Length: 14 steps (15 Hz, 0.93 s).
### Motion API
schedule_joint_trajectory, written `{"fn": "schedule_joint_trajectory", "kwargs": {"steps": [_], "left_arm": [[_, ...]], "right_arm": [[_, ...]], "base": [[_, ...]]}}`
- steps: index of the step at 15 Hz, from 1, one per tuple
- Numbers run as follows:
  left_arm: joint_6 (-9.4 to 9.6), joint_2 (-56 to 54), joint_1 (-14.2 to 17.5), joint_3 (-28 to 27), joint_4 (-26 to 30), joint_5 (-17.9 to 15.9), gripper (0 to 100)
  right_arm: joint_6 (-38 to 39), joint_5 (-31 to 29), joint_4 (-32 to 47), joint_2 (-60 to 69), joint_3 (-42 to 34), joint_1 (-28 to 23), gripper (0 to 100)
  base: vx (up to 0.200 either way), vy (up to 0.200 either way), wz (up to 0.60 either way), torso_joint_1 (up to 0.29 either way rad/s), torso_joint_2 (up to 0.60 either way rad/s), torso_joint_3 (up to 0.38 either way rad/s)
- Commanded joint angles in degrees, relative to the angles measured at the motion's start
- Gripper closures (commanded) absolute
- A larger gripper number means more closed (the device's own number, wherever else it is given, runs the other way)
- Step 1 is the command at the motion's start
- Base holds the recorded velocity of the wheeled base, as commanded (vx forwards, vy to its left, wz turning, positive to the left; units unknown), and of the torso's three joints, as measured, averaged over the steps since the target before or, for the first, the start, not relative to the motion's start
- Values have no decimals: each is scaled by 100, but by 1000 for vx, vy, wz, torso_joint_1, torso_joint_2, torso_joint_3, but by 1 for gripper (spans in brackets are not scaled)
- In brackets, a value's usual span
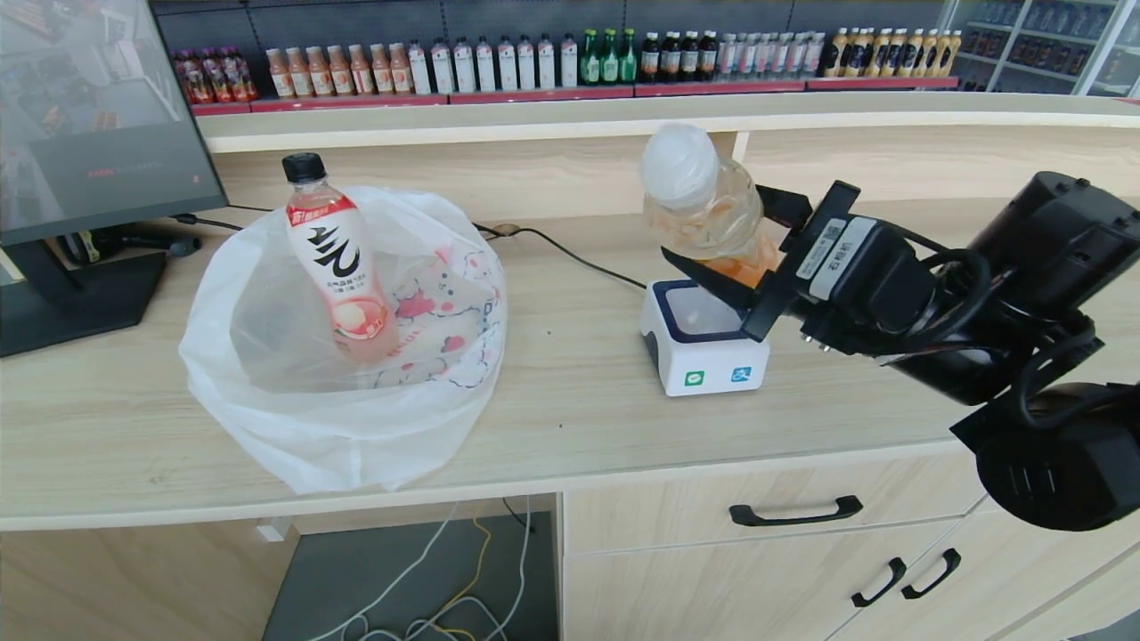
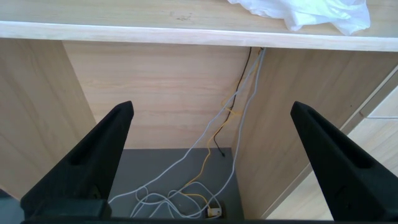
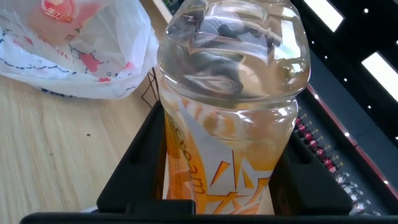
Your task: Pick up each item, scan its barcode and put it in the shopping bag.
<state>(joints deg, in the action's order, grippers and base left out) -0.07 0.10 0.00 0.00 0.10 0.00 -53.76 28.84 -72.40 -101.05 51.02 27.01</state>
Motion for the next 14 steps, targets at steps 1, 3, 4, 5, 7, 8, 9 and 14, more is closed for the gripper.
{"fn": "schedule_joint_trajectory", "kwargs": {"steps": [1,3,4,5,7,8,9,14], "left_arm": [[-1,-1,0,0,-1,0,0],[-1,-1,0,0,-1,0,0],[7,-1,0,0,-1,0,0],[-1,-1,0,0,-1,0,0],[-1,-1,0,0,-1,0,0],[-1,-1,0,0,-1,0,0],[16,-1,0,0,-1,0,0],[16,-1,0,0,-1,0,0]], "right_arm": [[252,-116,-11,147,180,-3,100],[524,-485,-2,358,180,-3,100],[735,-564,-2,393,207,-3,100],[850,-564,-2,419,242,-3,100],[1140,-582,-2,446,286,-3,100],[1280,-590,-11,463,295,-3,100],[1456,-608,-11,498,312,-12,100],[2467,-1012,-125,657,242,-65,100]], "base": [[0,0,0,0,0,0],[0,0,0,0,0,0],[0,0,0,0,0,0],[0,0,0,0,0,0],[0,0,0,0,0,0],[0,0,0,0,0,0],[0,0,0,0,0,0],[0,0,0,0,0,0]]}}
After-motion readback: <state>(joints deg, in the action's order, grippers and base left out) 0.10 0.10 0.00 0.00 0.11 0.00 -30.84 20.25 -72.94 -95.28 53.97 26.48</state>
